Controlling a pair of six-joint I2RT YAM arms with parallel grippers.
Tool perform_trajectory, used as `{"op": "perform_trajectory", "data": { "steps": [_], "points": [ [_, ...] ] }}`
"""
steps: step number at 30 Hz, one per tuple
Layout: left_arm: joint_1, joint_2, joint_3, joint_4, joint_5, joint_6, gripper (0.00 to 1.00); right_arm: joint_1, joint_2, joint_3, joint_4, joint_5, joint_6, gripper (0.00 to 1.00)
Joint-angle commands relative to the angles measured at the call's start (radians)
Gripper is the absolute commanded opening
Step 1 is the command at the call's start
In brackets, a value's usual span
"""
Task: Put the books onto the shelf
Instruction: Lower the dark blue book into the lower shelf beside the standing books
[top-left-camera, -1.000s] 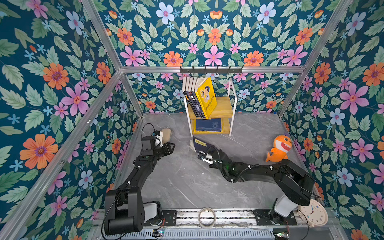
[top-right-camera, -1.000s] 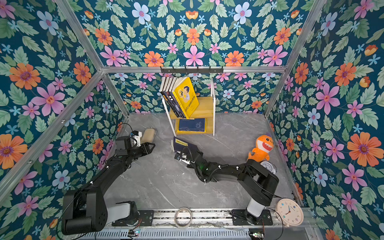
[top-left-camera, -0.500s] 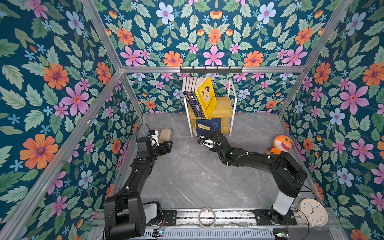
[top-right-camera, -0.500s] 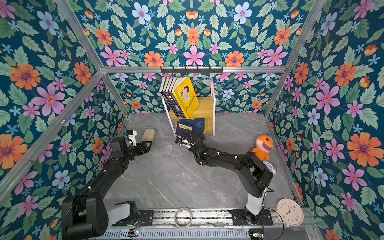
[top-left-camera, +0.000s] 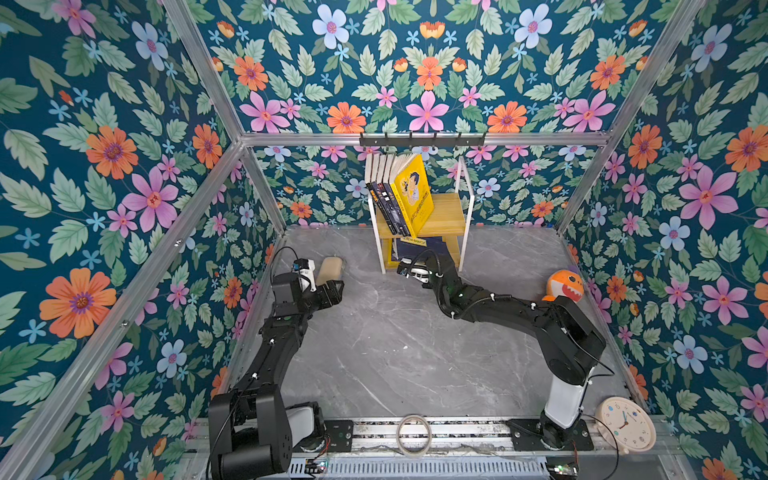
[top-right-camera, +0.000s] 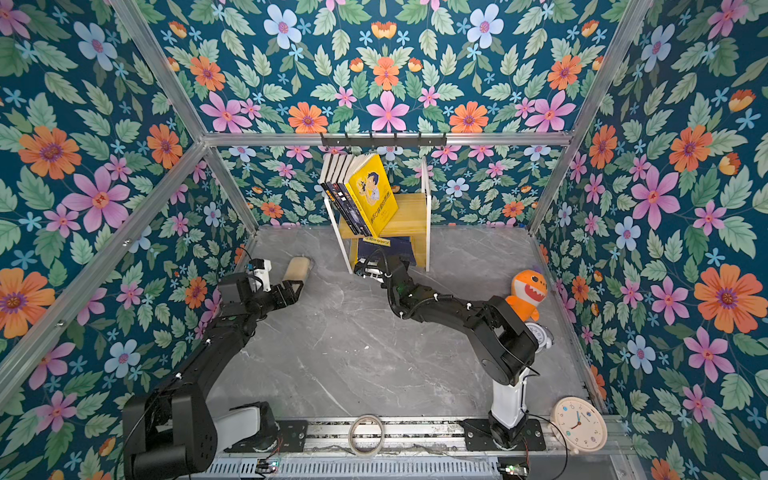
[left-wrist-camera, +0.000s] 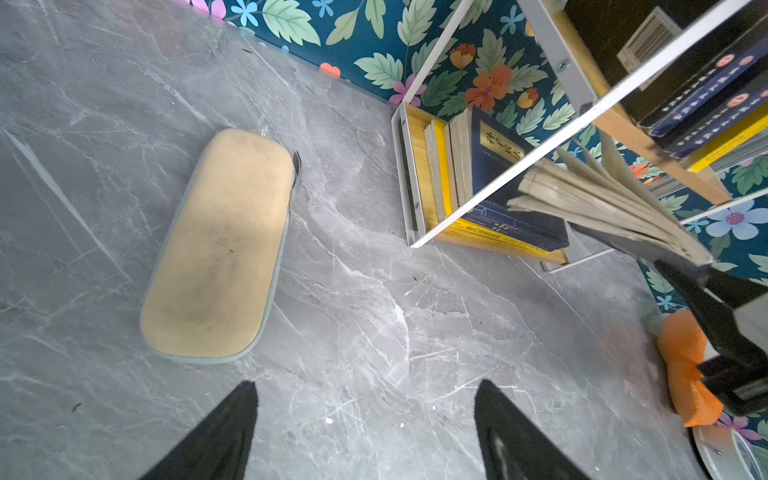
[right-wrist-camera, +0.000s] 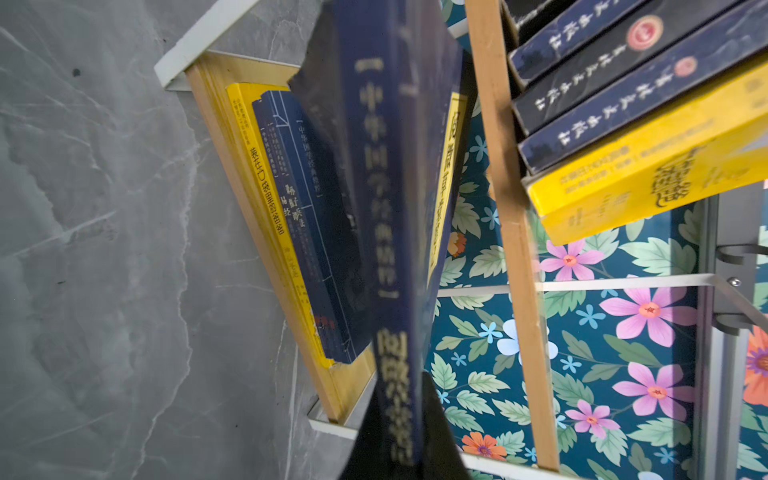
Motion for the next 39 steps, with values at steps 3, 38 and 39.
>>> {"op": "perform_trajectory", "data": {
  "steps": [3, 38, 39],
  "points": [
    [0.005, 0.002, 0.004, 0.024, 0.008, -0.004, 0.85, -0.015, 0.056, 0.040, 0.117, 0.031, -0.034, 0.00],
    [0.001, -0.005, 0.010, 0.015, -0.001, 0.003, 0.88, -0.108, 0.375, 0.518, -0.402, -0.213, 0.086, 0.00],
    [0.000, -0.004, 0.010, 0.016, -0.007, 0.003, 0.88, -0.108, 0.379, 0.527, -0.426, -0.217, 0.090, 0.00]
  ]
}}
